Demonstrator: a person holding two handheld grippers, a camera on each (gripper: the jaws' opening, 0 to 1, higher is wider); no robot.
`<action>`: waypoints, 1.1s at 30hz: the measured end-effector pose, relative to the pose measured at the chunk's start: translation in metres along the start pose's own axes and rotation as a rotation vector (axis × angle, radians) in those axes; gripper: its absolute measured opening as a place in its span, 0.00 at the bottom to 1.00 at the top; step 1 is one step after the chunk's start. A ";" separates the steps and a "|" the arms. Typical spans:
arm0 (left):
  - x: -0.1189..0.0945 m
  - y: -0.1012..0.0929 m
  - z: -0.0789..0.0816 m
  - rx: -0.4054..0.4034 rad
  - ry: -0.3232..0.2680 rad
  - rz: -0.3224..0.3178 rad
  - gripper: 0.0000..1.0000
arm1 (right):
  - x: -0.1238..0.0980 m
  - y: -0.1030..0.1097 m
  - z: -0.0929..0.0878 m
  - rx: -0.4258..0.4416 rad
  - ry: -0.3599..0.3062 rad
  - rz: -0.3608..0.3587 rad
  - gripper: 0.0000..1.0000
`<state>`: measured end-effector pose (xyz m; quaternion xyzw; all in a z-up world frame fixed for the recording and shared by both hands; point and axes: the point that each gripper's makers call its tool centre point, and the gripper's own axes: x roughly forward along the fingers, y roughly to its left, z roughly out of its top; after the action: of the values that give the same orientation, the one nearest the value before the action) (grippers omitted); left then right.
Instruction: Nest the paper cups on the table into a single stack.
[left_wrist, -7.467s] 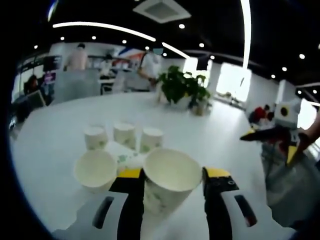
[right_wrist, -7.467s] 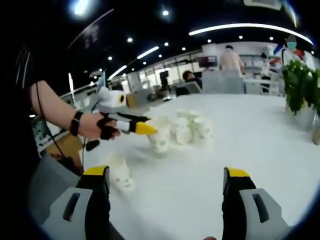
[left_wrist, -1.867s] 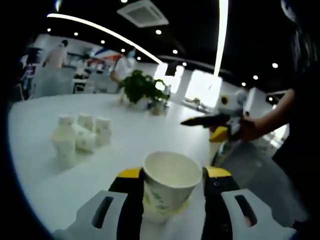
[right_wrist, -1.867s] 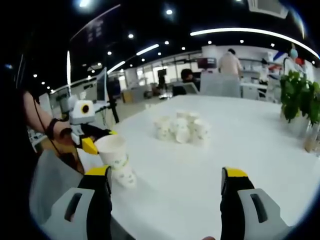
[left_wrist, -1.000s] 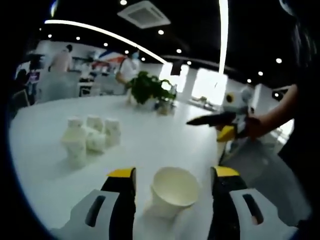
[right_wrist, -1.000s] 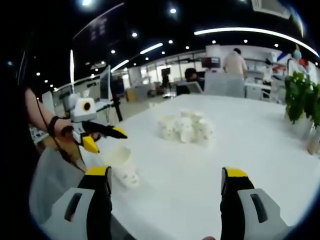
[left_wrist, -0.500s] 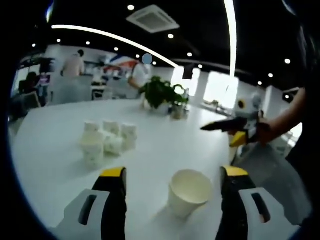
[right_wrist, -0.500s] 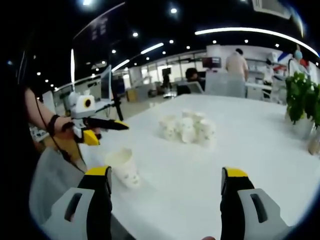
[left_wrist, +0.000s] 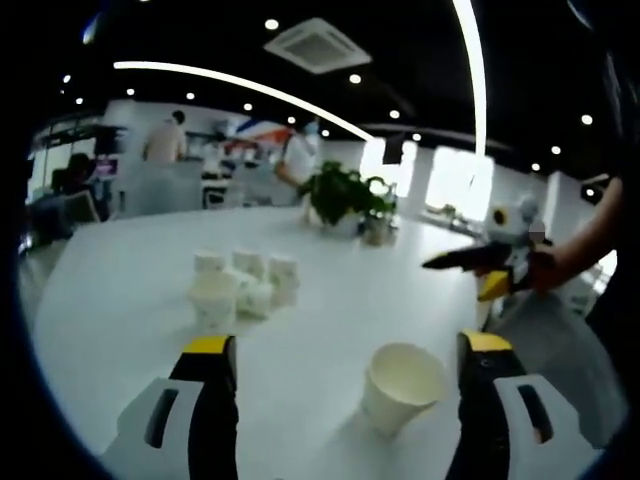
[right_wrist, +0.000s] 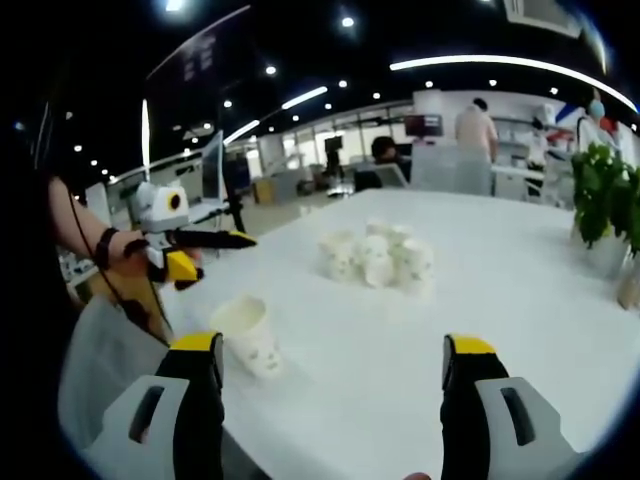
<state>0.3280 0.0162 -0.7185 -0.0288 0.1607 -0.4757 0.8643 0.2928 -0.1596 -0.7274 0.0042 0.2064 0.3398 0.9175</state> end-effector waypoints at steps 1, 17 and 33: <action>0.000 0.000 0.000 -0.005 -0.001 0.001 0.91 | 0.000 0.000 0.000 0.002 0.001 0.001 0.89; -0.008 0.012 0.000 -0.006 -0.004 0.051 0.98 | 0.002 0.000 0.001 0.003 0.002 0.006 0.89; -0.014 0.017 -0.008 -0.016 0.005 0.068 0.98 | 0.006 -0.004 0.006 -0.005 0.006 0.018 0.89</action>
<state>0.3328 0.0380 -0.7260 -0.0290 0.1677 -0.4448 0.8793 0.3018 -0.1575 -0.7246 0.0026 0.2082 0.3487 0.9138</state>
